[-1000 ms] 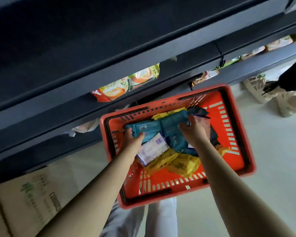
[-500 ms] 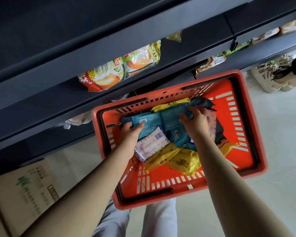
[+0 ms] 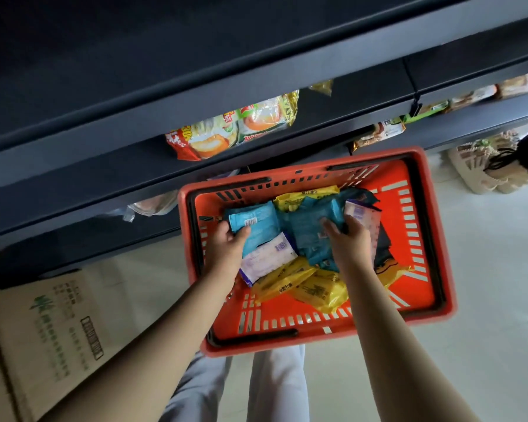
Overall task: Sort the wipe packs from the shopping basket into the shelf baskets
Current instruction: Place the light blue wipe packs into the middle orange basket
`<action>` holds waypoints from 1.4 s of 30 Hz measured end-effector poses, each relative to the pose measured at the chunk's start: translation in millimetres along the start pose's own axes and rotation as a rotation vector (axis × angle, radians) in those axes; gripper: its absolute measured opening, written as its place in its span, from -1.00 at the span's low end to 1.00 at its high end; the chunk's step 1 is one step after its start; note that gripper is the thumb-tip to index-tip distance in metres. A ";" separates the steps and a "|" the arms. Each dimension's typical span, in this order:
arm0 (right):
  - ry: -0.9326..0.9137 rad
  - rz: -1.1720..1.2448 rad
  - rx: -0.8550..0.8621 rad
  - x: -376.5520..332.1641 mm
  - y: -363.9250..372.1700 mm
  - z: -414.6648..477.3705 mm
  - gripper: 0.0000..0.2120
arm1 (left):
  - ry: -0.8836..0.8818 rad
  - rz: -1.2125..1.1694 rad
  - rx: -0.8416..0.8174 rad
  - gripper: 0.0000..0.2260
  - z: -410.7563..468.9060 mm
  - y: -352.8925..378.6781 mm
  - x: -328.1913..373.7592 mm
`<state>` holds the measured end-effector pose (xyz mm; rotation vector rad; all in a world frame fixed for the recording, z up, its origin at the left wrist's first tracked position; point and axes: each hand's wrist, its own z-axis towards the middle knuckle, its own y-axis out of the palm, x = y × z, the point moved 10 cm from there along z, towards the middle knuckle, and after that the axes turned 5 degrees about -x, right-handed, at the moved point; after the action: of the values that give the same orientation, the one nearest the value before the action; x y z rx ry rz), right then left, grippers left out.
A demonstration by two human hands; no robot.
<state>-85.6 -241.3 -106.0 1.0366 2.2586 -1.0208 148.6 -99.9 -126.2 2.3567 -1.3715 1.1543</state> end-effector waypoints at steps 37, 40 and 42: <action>-0.555 0.301 -0.689 -463.8 155.0 -482.7 -0.32 | 0.563 -0.379 -0.129 -0.72 -381.8 -401.6 329.7; -0.536 0.390 -0.699 -478.3 173.9 -484.6 -0.29 | 0.592 -0.379 -0.150 -0.69 -381.9 -425.3 339.8; -0.503 0.558 -0.753 -493.6 180.6 -481.9 -0.38 | 0.602 -0.428 -0.152 -0.76 -377.9 -440.9 348.5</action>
<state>315.7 -8.9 435.6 0.8545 1.5715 -0.1266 395.9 105.0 470.0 1.8378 -0.6844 1.3947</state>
